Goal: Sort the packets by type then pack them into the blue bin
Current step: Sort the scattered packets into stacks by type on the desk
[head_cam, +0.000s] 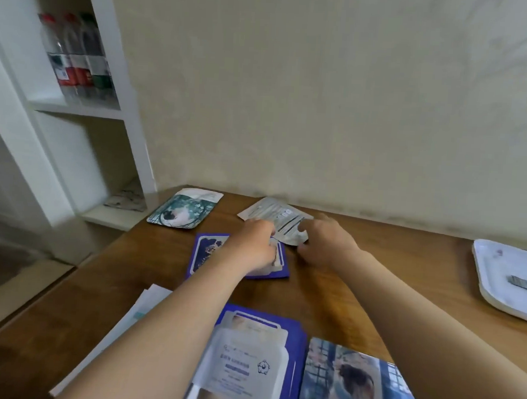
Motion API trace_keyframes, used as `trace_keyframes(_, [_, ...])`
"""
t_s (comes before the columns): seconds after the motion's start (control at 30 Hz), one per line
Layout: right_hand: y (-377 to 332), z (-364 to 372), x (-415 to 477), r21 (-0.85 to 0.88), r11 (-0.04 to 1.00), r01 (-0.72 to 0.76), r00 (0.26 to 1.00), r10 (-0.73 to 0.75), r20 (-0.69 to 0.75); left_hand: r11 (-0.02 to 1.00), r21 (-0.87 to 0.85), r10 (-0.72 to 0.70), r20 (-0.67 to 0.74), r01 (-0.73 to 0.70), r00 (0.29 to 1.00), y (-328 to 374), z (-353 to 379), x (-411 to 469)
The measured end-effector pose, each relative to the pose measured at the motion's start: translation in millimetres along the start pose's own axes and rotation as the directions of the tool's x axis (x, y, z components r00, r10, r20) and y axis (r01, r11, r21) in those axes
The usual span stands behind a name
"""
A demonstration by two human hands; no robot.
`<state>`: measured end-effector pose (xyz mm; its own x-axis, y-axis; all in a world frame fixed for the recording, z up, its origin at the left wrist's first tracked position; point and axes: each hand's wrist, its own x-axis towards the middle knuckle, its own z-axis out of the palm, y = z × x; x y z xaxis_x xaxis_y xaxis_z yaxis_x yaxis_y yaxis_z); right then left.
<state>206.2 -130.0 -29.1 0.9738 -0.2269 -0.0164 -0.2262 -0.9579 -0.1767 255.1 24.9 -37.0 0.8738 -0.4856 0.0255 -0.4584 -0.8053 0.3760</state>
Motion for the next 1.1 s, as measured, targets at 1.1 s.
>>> trace_keyframes(1.1, [53.9,-121.4,-137.5,0.983,0.181,0.041,0.995,0.083,-0.057,0.077,-0.997,-0.072,-0.009,-0.004,0.997,93.3,-73.3,-83.6])
